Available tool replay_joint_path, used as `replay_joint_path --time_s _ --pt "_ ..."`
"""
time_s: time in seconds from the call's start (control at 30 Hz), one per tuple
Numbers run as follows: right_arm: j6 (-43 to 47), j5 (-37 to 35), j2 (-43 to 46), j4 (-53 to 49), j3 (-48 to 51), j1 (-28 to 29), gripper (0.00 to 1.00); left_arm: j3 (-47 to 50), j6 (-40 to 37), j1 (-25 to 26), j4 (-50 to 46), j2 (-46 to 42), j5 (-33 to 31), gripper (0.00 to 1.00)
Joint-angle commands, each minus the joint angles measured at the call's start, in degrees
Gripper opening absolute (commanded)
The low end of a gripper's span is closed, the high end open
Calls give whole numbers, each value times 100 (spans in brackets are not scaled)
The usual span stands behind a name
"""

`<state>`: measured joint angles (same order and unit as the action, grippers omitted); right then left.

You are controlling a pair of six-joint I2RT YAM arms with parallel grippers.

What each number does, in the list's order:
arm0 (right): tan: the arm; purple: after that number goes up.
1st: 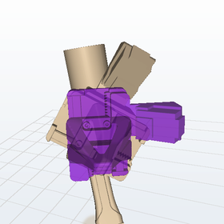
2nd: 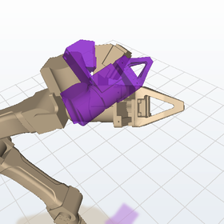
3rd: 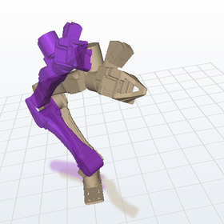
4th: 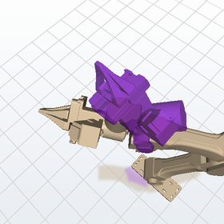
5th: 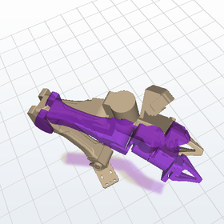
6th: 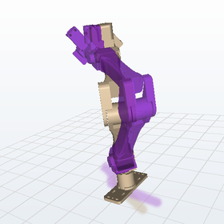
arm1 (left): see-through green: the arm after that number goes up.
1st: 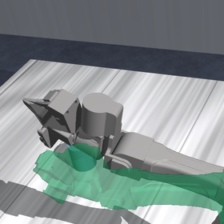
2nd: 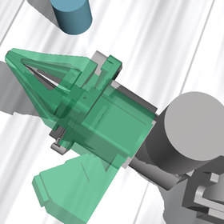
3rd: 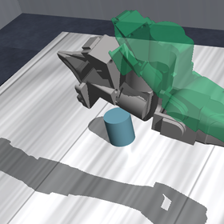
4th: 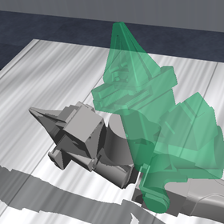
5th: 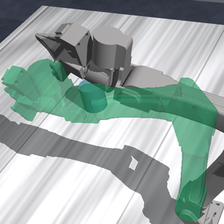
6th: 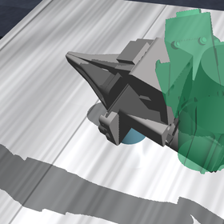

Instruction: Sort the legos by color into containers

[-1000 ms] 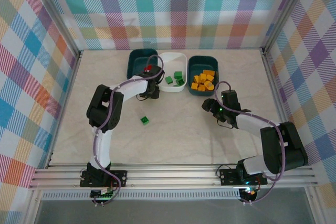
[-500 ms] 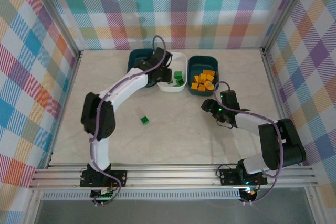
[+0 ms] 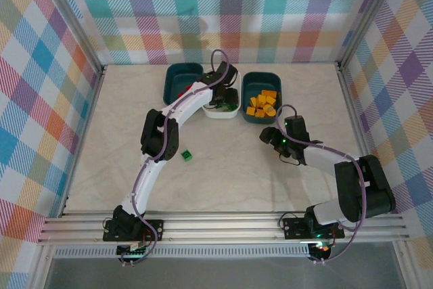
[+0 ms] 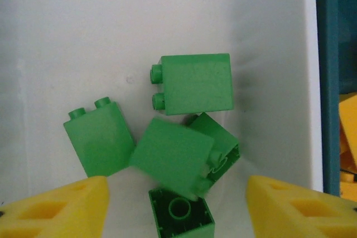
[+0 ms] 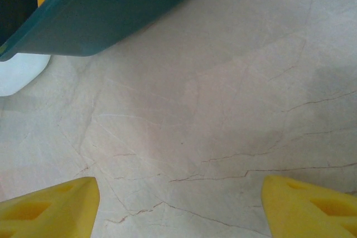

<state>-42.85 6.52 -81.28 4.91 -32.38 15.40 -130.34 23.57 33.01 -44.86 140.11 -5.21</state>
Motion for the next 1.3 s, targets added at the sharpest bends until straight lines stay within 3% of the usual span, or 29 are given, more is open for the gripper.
replay_joint_path --time_s 0.0,0.13,0.3,0.47,0.57,0.87,1.17,1.27 --pt "59 28 86 -34 -156 41 77 -167 20 86 -254 -470 -94 77" --pt "27 94 85 10 -144 38 77 634 324 234 -382 -1342 -692 79" --pt "9 94 74 28 -133 42 77 3015 1961 240 -646 -2915 -1329 82" --pt "-64 237 -116 132 -159 58 77 5227 3337 250 -771 -3938 -678 85" --pt "-130 369 -243 236 -174 82 76 6004 3615 241 -510 -4108 -324 83" --pt "-93 335 -241 189 -196 121 76 6075 3206 232 -304 -3248 -223 72" --pt "-74 257 -177 163 -172 121 76 5963 3060 197 -46 -3051 -366 34" --pt "-74 274 -202 159 -190 121 76 5621 2878 197 -131 -3138 -498 27"
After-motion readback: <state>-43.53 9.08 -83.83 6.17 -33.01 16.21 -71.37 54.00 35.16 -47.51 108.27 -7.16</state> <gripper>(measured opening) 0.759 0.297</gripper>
